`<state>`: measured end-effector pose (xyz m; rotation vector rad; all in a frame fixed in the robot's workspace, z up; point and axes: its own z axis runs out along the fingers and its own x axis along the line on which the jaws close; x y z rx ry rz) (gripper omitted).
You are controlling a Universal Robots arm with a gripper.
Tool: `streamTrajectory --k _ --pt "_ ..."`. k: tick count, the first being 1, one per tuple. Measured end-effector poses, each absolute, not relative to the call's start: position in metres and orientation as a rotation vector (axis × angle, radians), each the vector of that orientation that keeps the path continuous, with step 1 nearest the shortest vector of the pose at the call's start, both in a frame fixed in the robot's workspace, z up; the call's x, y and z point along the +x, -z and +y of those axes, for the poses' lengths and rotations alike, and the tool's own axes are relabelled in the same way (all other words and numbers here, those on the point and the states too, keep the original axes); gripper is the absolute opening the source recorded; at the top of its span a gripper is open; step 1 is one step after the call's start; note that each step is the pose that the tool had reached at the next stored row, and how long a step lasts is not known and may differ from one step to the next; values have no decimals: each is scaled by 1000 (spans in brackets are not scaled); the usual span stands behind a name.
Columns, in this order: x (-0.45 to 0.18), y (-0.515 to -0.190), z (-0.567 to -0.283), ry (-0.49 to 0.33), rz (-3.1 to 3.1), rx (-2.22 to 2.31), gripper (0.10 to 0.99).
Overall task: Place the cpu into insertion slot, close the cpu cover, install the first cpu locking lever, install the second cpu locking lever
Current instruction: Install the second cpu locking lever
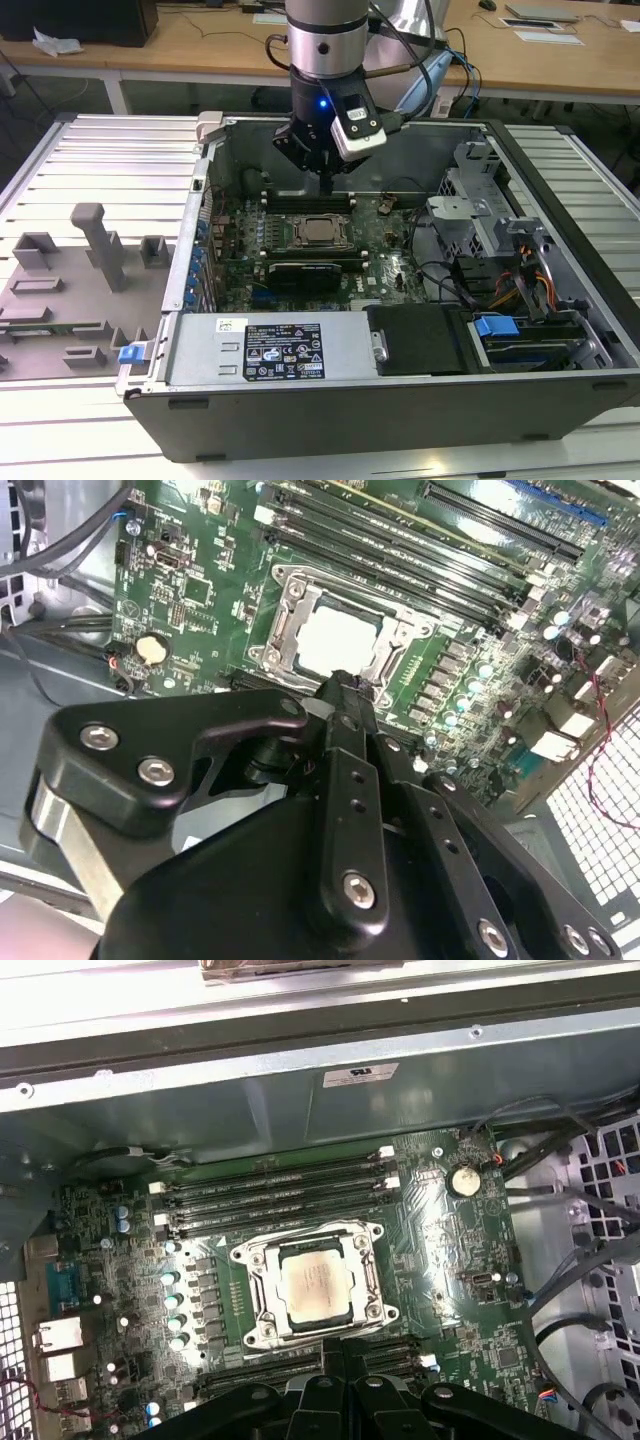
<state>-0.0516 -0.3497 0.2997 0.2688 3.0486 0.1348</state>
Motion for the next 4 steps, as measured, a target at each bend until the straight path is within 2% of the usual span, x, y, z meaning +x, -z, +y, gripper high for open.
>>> streamTrajectory --k 4 --pt "-52 -300 -350 -134 3049 269 106"
